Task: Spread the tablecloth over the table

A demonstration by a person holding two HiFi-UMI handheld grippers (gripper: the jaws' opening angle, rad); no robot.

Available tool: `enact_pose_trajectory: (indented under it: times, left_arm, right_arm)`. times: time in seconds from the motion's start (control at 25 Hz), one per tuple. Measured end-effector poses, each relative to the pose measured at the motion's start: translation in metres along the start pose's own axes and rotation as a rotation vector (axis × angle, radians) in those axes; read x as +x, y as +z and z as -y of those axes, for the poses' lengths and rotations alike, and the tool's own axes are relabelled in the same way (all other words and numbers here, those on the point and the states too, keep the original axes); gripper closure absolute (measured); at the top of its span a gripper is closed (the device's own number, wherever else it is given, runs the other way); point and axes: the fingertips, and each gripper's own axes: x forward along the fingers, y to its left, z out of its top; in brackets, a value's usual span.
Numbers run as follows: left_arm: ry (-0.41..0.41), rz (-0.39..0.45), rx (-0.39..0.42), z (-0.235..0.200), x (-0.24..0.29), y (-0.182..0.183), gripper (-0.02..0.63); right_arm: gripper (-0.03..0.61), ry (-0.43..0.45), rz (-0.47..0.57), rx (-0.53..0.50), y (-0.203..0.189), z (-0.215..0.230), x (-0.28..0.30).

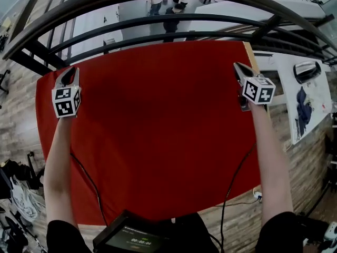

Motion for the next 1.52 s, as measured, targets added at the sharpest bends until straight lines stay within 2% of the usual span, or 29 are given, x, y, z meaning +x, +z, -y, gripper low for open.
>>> enact_pose_trajectory:
  times: [0.04,0.08,0.32,0.64,0.92,1.08,1.24,1.4,1.52]
  left_arm:
    - [-0.018,0.013,0.010,0.020,-0.010,0.003,0.599]
    - [-0.040,0.025,0.017,0.042,-0.020,0.006,0.607]
    - [-0.150,0.060,0.052,0.172,-0.075,0.034,0.607]
    - [-0.216,0.048,-0.054,0.313,-0.163,0.056,0.609]
    - [-0.307,0.083,-0.022,0.443,-0.231,0.086,0.609]
    - [-0.349,0.117,-0.074,0.499,-0.267,0.104,0.609]
    - [-0.402,0.108,-0.107,0.547,-0.299,0.106,0.609]
    - [-0.436,0.112,-0.095,0.584,-0.326,0.105,0.609]
    - [-0.446,0.120,-0.080,0.594,-0.345,0.101,0.609]
  right_arm:
    - [0.568,0.005,0.002,0.000,-0.008,-0.004,-0.014]
    - [0.568,0.008,0.005,-0.003,-0.016,-0.006,-0.029]
    - [0.568,0.000,0.050,-0.003,-0.051,0.009,-0.123]
    - [0.568,-0.055,0.107,-0.005,-0.097,0.038,-0.254]
    - [0.569,-0.040,0.141,0.012,-0.140,0.031,-0.352]
    - [0.569,-0.041,0.157,0.079,-0.168,0.031,-0.394]
    - [0.568,-0.049,0.174,0.143,-0.193,0.028,-0.430]
    - [0.568,-0.063,0.167,0.155,-0.219,0.022,-0.459]
    - [0.568,-0.090,0.181,0.175,-0.235,0.014,-0.478]
